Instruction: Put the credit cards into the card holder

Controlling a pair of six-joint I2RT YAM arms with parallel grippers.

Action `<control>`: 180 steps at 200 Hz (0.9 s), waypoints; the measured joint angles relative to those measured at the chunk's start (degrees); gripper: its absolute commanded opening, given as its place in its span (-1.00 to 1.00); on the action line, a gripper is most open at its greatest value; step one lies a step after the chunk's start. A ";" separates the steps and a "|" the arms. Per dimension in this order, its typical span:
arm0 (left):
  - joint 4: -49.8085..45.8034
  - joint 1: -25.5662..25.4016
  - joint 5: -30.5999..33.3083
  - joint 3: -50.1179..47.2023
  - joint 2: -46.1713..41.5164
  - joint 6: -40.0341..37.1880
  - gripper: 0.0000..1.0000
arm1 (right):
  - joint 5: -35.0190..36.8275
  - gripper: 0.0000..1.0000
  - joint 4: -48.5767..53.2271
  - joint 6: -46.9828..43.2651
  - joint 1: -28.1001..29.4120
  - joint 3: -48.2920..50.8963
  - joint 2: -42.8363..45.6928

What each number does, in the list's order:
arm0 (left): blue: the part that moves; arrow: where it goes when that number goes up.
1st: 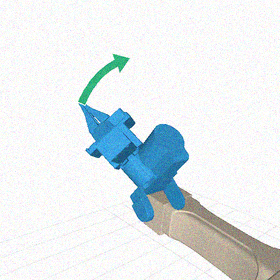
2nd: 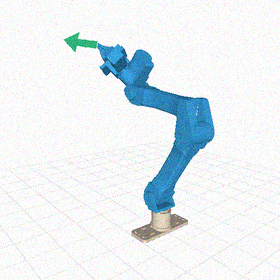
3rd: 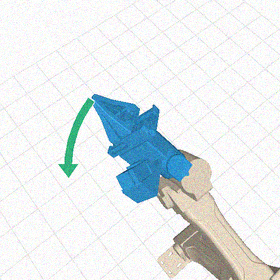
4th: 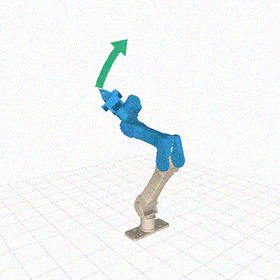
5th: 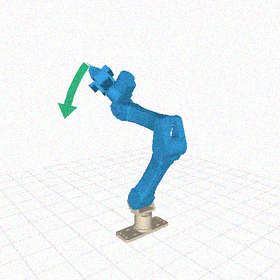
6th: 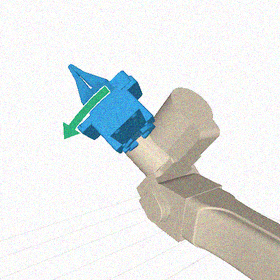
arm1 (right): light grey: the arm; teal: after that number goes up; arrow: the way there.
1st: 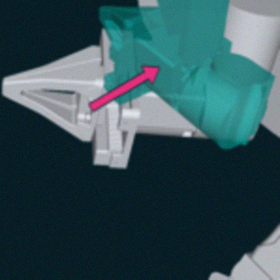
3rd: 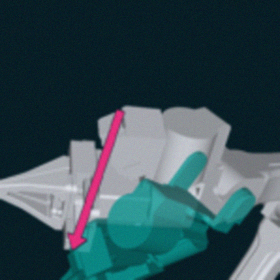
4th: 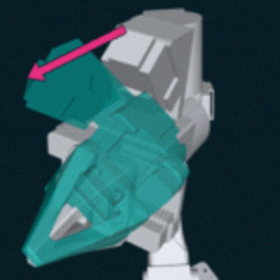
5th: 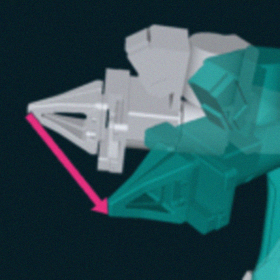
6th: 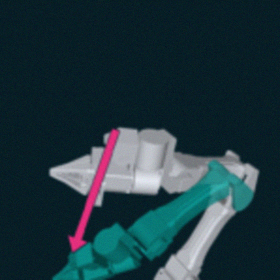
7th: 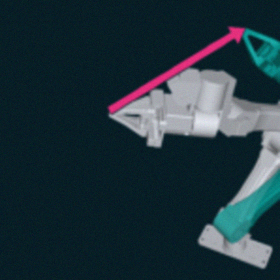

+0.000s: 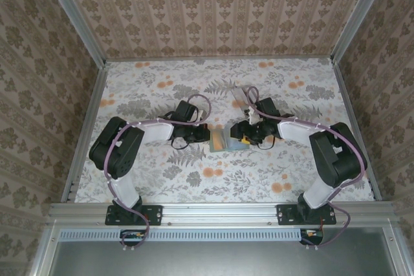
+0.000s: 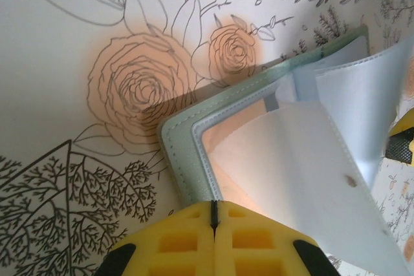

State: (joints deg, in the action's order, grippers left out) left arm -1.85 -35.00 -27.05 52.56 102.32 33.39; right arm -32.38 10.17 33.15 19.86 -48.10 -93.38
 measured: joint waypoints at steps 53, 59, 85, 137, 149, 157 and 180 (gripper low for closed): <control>-0.24 -0.94 0.02 0.79 0.00 0.00 -0.94 | 7.58 0.13 6.62 -3.19 0.07 -0.13 7.45; -0.26 -0.94 0.00 0.81 0.00 0.02 -0.94 | 8.26 0.14 7.58 -3.76 0.28 -0.39 8.28; -0.28 -0.94 0.00 0.81 0.00 0.02 -0.94 | 9.66 0.14 10.93 -6.23 2.40 -3.41 9.16; -0.09 -0.57 -0.24 0.44 -0.98 0.48 -0.92 | 9.53 0.11 11.30 -7.69 10.88 -7.58 3.63; 0.26 -0.09 -0.52 -0.37 -2.32 0.94 -0.92 | 9.49 0.02 11.04 -7.50 12.09 -7.80 1.90; 0.35 0.37 -0.72 -0.94 -3.34 1.25 -0.92 | 9.49 -0.01 10.86 -7.41 12.57 -8.11 0.79; 0.42 1.99 -0.83 -2.56 -6.99 1.57 -0.92 | 9.55 0.10 9.16 -6.60 13.40 -8.81 -2.14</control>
State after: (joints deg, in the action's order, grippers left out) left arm -1.43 -33.01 -27.88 50.00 95.33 34.96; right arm -22.83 19.33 26.55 33.26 -56.90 -95.53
